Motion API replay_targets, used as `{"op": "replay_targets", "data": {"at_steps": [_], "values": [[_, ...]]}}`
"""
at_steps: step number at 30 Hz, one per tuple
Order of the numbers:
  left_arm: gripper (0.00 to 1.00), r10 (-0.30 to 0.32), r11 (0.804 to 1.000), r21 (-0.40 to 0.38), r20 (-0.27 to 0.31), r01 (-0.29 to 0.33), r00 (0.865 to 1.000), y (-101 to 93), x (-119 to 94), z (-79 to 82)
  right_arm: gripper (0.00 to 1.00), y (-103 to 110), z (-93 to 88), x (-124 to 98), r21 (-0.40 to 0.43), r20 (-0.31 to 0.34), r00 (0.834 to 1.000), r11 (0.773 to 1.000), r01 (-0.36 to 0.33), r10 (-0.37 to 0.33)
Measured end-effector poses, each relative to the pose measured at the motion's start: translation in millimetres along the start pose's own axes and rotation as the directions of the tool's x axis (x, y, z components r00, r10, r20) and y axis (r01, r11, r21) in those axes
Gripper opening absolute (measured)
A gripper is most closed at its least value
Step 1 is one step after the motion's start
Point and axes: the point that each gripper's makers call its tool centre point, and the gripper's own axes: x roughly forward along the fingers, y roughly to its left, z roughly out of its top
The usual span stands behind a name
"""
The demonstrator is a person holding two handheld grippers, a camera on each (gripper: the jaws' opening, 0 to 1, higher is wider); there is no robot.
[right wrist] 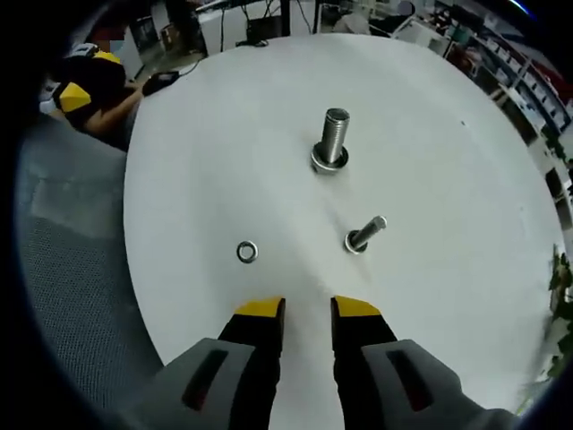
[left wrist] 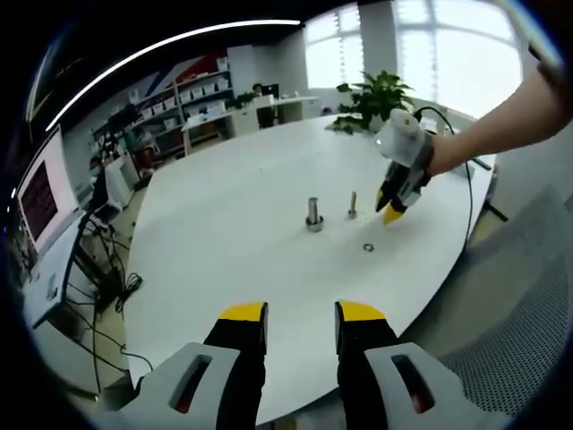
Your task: Place the washer onto the threaded stud by aligning its center hole with the stud, sliding it down to the base, and recovering from edge contact or off-axis alignment until the washer reaches the visible bottom stop.
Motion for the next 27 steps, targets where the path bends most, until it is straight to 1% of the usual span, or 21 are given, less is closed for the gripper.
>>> {"op": "replay_targets", "data": {"at_steps": [8, 11, 14, 18, 21, 24, 27], "values": [[0.28, 0.006, 1.000, -0.008, 0.010, -0.006, 1.000, 2.6, -1, 0.8, 0.23, 11, 4.5, 3, -0.002, 0.010, 1.000, 1.000, -0.012, 0.012], [0.28, 0.006, 1.000, -0.012, 0.011, -0.006, 1.000, 2.8, -2, 0.9, 0.23, 17, 9.1, 3, -0.012, 0.014, 1.000, 1.000, -0.017, 0.017], [0.28, 0.005, 1.000, -0.013, 0.017, -0.005, 1.000, 2.1, -2, 2.0, 0.23, 22, 20.5, 3, -0.009, 0.041, 0.999, 1.000, -0.029, 0.029], [0.28, 0.002, 1.000, -0.009, 0.016, -0.002, 1.000, 0.9, -2, 2.0, 0.24, 31, 30.4, 5, -0.033, 0.059, 0.997, 0.998, -0.045, 0.047], [0.28, 0.000, 1.000, -0.011, 0.018, 0.000, 1.000, 0.6, -2, 2.5, 0.24, 42, 37.3, 12, -0.062, 0.063, 0.996, 0.996, -0.062, 0.066], [0.28, -0.003, 1.000, -0.009, 0.011, 0.003, 1.000, -0.3, -1, 1.5, 0.24, 47, 36.8, 21, -0.086, 0.045, 0.996, 0.994, -0.067, 0.071], [0.28, -0.007, 1.000, -0.005, 0.006, 0.007, 1.000, -1.3, 0, 1.0, 0.24, 50, 32.7, 30, -0.090, 0.021, 0.997, 0.993, -0.076, 0.078]]}}
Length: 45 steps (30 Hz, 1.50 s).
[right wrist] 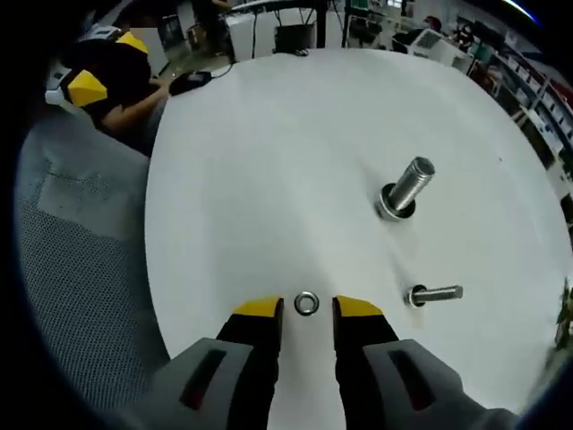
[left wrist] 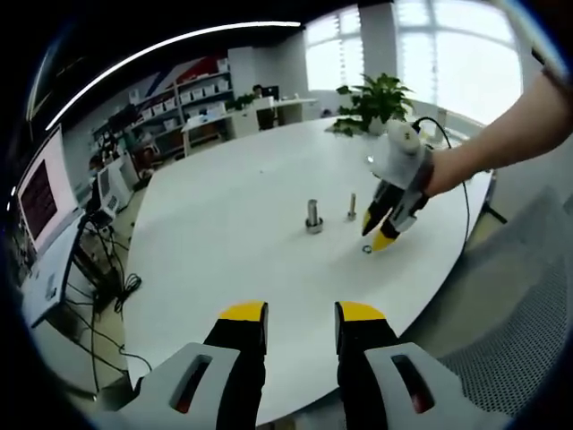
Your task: Place the washer onto the threaded stud by aligning its center hole with the stud, sliding it down to the base, and recovering from edge contact or off-axis alignment until the washer reaches the visible bottom stop.
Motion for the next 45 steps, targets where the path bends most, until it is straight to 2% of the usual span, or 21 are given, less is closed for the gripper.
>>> {"op": "replay_targets", "data": {"at_steps": [4, 9, 14, 24, 31, 39, 45], "values": [[0.28, 0.001, 1.000, 0.000, -0.003, -0.001, 1.000, 0.3, -0.4, -0.8, 0.23, 0.3, -7.1, 6.1, 0.007, -0.025, 1.000, 1.000, -0.009, 0.009], [0.28, 0.000, 1.000, -0.004, -0.002, 0.000, 1.000, 0.9, -0.5, -0.6, 0.21, -2.5, -5.7, 4.9, -0.008, -0.016, 1.000, 1.000, -0.012, 0.012], [0.28, -0.002, 1.000, -0.002, -0.003, 0.002, 1.000, 0.0, -0.5, -0.5, 0.18, 2.8, -5.5, 4.9, -0.130, -0.070, 0.997, 0.991, -0.027, 0.018], [0.28, -0.008, 1.000, -0.003, -0.003, 0.008, 1.000, -0.9, -0.2, -0.6, 0.16, 4.0, -4.0, 6.8, -0.171, -0.173, 0.985, 0.985, -0.033, 0.003], [0.28, -0.011, 1.000, 0.001, -0.007, 0.011, 1.000, -1.0, 1.1, -0.9, 0.15, 5.8, -3.7, 7.6, -0.177, -0.207, 0.978, 0.984, -0.028, -0.010], [0.28, -0.004, 1.000, -0.003, -0.010, 0.004, 1.000, 0.6, 0.8, -1.8, 0.15, 4.9, -3.9, 7.6, -0.165, -0.227, 0.974, 0.986, -0.034, -0.005], [0.28, -0.005, 1.000, 0.002, -0.012, 0.005, 1.000, 0.0, 0.7, -1.8, 0.15, 4.6, -4.3, 6.6, -0.128, -0.177, 0.984, 0.992, -0.017, -0.006]]}}
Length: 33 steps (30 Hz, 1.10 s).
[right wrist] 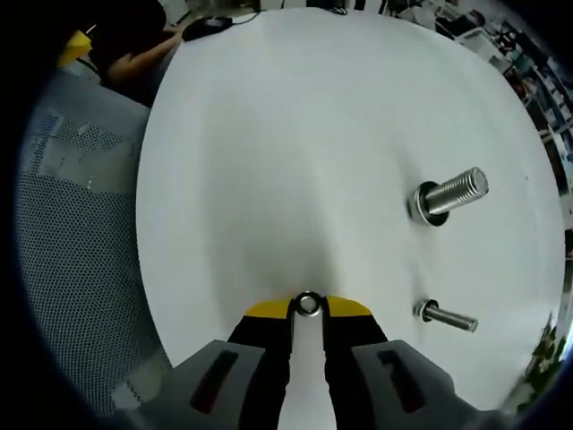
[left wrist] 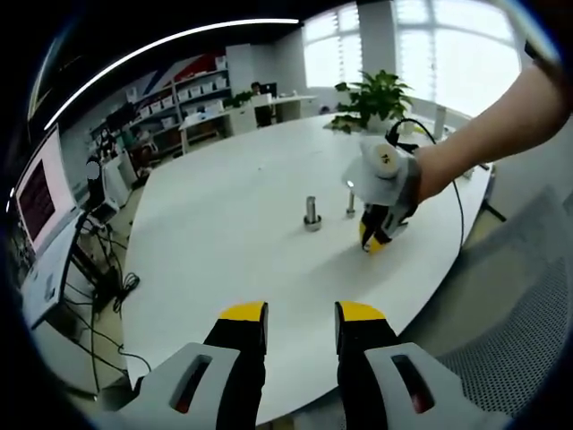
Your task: Place the washer onto the threaded stud by aligning its center hole with the stud, sliding it down to the base, and recovering from edge contact or off-axis alignment until the washer reaches the visible bottom stop.
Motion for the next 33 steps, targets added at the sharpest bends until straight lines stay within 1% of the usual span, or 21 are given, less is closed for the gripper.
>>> {"op": "replay_targets", "data": {"at_steps": [3, 11, 14, 18, 21, 23, 28, 30, 33], "values": [[0.28, 0.001, 1.000, -0.002, -0.002, -0.001, 1.000, 0.5, 0, -0.2, 0.15, 0, -1.0, 0, 0.016, 0.041, 0.999, 1.000, 0.014, -0.015], [0.28, 0.008, 1.000, -0.001, 0.002, -0.008, 1.000, 1.7, 0, 0.1, 0.14, -1, -1.7, -1, 0.058, 0.101, 0.994, 0.998, 0.024, -0.030], [0.28, 0.015, 1.000, -0.005, 0.003, -0.015, 1.000, 3.3, -1, 0.0, 0.14, -2, -1.2, -1, 0.094, 0.113, 0.993, 0.995, 0.030, -0.041], [0.28, 0.020, 1.000, -0.006, 0.011, -0.020, 1.000, 4.4, -1, 1.3, 0.14, 1, 0.9, -1, 0.094, 0.124, 0.991, 0.995, 0.036, -0.048], [0.28, 0.020, 1.000, -0.007, 0.010, -0.020, 1.000, 4.3, -2, 1.3, 0.13, -1, 1.0, -1, 0.117, 0.125, 0.991, 0.993, 0.031, -0.045], [0.28, 0.020, 1.000, -0.005, 0.009, -0.020, 1.000, 4.3, -1, 0.9, 0.13, -2, 2.2, -4, 0.137, 0.133, 0.990, 0.990, 0.028, -0.046], [0.28, 0.020, 1.000, -0.004, 0.009, -0.020, 1.000, 3.9, -1, 1.4, 0.13, -4, 6.0, -13, 0.156, 0.158, 0.986, 0.987, 0.029, -0.054], [0.28, 0.019, 1.000, -0.006, 0.011, -0.019, 1.000, 3.9, -1, 1.6, 0.13, -7, 4.7, -16, 0.165, 0.166, 0.984, 0.986, 0.032, -0.060], [0.28, 0.017, 1.000, -0.007, 0.014, -0.017, 1.000, 3.5, -1, 2.1, 0.13, -11, 2.3, -22, 0.198, 0.184, 0.981, 0.980, 0.031, -0.068]]}}
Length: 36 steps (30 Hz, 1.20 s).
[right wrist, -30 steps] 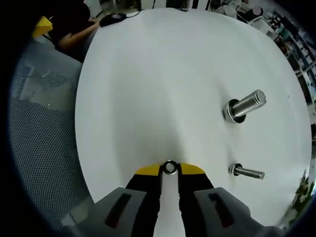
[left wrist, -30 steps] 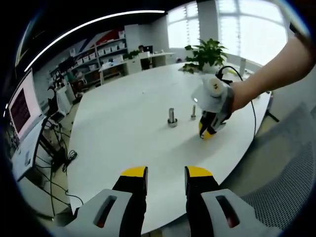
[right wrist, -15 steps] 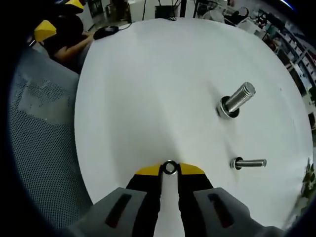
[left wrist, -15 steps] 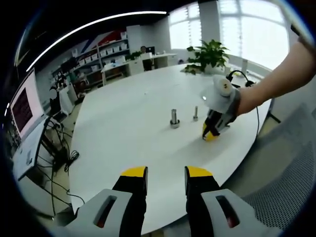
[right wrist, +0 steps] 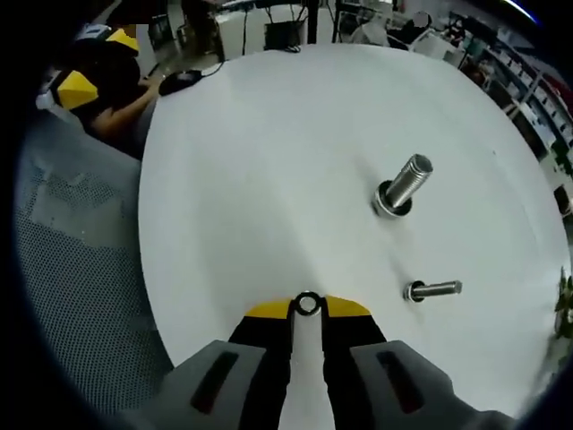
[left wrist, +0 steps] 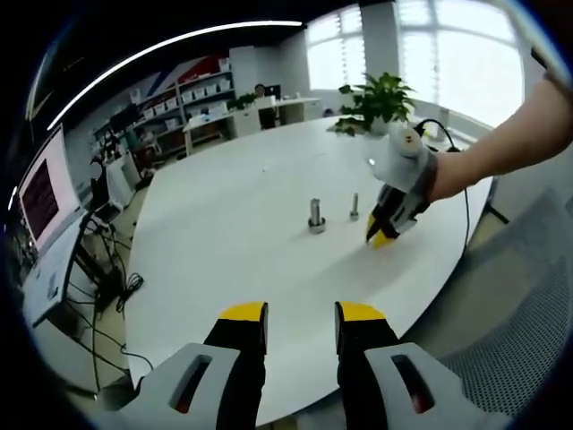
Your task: Place the washer onto the threaded stud by aligning its center hole with the stud, sliding it down to the base, and recovering from edge contact or off-axis alignment until the washer reaches the visible bottom stop.
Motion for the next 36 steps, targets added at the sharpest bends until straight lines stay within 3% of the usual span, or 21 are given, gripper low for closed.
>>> {"op": "replay_targets", "data": {"at_steps": [17, 36], "values": [[0.28, 0.000, 1.000, -0.019, 0.057, 0.001, 0.998, 1.2, -5, 10.9, 0.13, -31, 3.7, -41, 0.123, 0.097, 0.993, 0.991, 0.055, -0.067], [0.28, -0.074, 0.996, -0.040, 0.102, 0.079, 0.992, -9.8, -5, 18.2, 0.13, -49, 9.1, -76, 0.185, 0.101, 0.980, 0.971, 0.149, -0.169]]}}
